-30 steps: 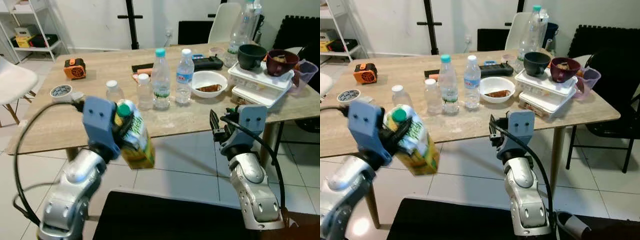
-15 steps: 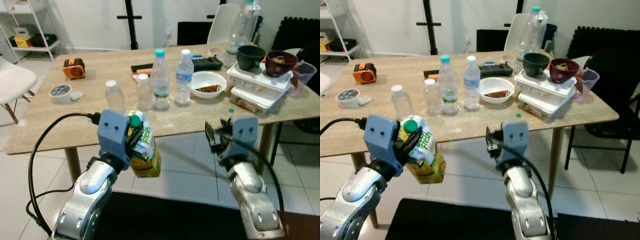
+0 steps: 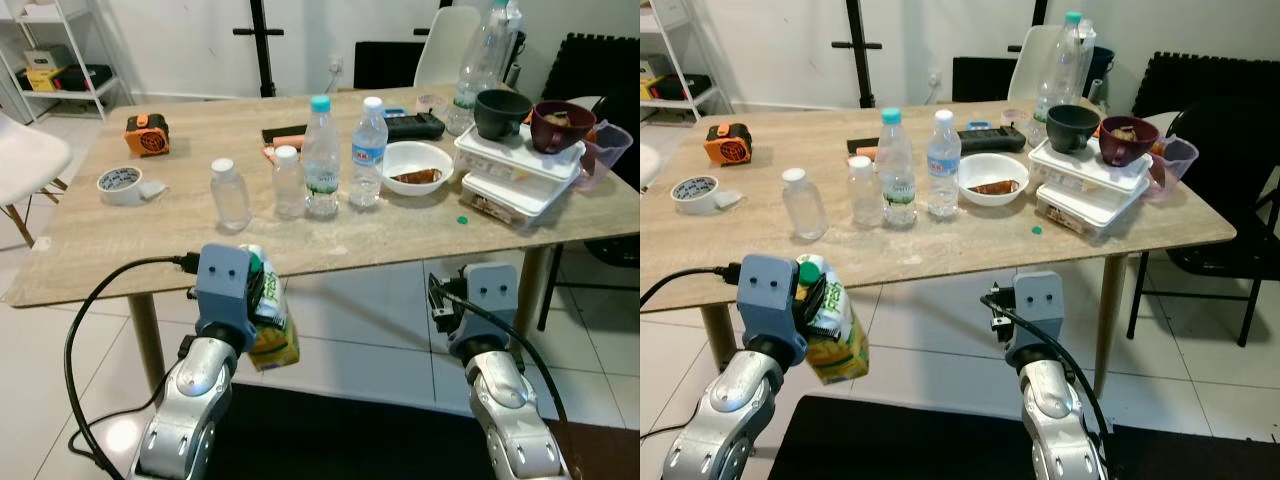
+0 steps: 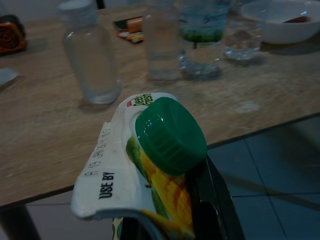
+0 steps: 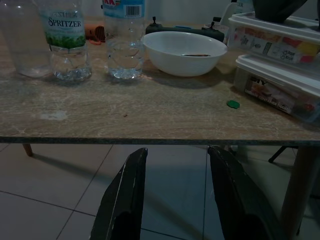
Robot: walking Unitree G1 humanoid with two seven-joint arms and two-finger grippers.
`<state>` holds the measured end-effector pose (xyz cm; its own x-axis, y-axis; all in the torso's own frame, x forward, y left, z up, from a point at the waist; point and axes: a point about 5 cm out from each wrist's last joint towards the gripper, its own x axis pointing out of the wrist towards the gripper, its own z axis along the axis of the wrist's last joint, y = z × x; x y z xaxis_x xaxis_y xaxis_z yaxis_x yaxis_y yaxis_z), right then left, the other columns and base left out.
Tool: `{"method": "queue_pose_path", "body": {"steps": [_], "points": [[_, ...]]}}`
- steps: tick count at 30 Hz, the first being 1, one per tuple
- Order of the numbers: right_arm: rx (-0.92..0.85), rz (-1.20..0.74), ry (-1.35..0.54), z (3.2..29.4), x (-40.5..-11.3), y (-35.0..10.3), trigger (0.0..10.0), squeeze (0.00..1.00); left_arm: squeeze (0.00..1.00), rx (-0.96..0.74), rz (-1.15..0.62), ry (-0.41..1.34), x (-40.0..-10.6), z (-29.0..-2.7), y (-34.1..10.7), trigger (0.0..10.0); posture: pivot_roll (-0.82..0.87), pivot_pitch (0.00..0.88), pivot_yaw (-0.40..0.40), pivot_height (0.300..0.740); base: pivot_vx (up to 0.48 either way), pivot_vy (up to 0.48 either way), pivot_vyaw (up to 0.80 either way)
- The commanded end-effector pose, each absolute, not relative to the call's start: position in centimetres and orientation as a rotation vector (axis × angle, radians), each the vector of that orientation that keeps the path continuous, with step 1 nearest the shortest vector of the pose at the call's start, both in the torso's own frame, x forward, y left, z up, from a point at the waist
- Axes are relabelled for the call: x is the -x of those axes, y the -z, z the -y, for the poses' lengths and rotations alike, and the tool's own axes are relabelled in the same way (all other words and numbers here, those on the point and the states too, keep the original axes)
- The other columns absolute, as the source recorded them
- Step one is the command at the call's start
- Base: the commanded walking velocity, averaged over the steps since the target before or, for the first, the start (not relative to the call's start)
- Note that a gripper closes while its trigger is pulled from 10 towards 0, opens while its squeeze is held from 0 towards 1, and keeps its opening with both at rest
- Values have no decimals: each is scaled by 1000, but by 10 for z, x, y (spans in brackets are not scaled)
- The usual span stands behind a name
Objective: Restocking fridge
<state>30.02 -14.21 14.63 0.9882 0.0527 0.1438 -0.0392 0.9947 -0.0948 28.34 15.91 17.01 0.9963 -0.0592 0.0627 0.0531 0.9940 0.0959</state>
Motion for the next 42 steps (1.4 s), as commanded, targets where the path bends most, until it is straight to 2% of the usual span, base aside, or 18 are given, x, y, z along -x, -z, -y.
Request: {"method": "queue_pose_path", "body": {"steps": [1, 42], "points": [[86, 119, -31, 145, -298, -136, 10000, 0, 0, -84, 95, 35, -285, -160, -173, 10000, -96, 143, -8, 740, 0, 0, 0], [57, 107, -10, 145, -304, -131, 10000, 0, 0, -85, 112, 40, -290, -155, -171, 10000, -80, 156, -6, 740, 0, 0, -771]]}}
